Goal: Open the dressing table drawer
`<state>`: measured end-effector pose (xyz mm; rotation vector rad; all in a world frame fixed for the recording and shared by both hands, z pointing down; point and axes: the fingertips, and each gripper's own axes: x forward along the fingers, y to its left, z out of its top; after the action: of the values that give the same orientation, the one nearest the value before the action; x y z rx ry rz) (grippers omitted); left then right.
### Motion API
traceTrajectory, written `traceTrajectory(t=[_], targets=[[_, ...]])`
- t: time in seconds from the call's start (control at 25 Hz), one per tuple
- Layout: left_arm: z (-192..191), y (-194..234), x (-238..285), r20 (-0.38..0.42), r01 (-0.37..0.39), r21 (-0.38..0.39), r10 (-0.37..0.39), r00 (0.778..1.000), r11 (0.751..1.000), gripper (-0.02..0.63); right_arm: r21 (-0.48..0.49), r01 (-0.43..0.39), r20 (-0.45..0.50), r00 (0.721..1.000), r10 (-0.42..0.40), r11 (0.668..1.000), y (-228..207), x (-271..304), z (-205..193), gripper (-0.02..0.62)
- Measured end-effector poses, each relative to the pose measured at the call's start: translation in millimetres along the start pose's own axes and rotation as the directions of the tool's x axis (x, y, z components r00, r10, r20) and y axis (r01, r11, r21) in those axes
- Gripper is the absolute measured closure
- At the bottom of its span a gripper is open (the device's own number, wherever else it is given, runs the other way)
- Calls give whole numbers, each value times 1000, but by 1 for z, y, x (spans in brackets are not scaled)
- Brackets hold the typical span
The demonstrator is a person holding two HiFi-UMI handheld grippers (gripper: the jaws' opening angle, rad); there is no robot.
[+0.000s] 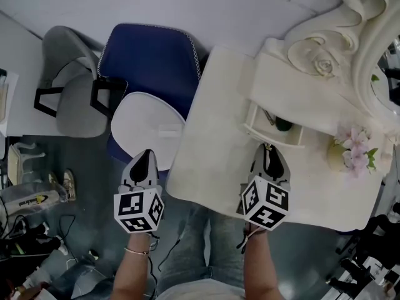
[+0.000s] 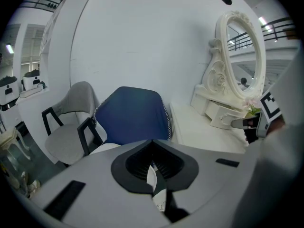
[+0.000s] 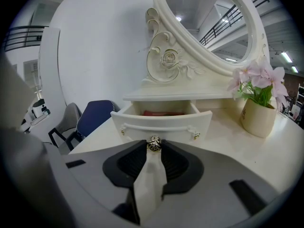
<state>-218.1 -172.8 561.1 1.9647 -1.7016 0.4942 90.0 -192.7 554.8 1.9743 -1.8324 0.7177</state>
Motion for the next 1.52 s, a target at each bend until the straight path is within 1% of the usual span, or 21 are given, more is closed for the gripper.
traceTrajectory(t=[0.48,0.64,0.84,1.08,1.2,1.32,1.52], targets=[[9,-6,-2,17,-6,-7,6,1000,1000,588,-17,-26,-25,999,26,1000,0,1,-1,483],[15,-13,-4,26,2,-1,-2,1000,1000,588,-24,-43,-31,999,42,999,1,-2,1,468],[15,-26,-5,20,20,10,-20,1000,1000,588,-24,-70,-29,997,69,997,4,-9,2,466],[17,-49,-7,24,56,19,-57,998,998,588,-31,-98,17,995,98,995,-1,-32,19,466],[25,-60,-10,34,76,32,-77,996,997,588,-25,-107,49,993,108,994,-6,-47,33,469],[39,-73,-16,54,98,43,-100,994,994,588,-13,-108,81,991,109,994,-15,-62,47,469],[73,-95,-27,108,139,76,-147,983,987,588,17,-97,163,982,93,995,-30,-92,81,476]])
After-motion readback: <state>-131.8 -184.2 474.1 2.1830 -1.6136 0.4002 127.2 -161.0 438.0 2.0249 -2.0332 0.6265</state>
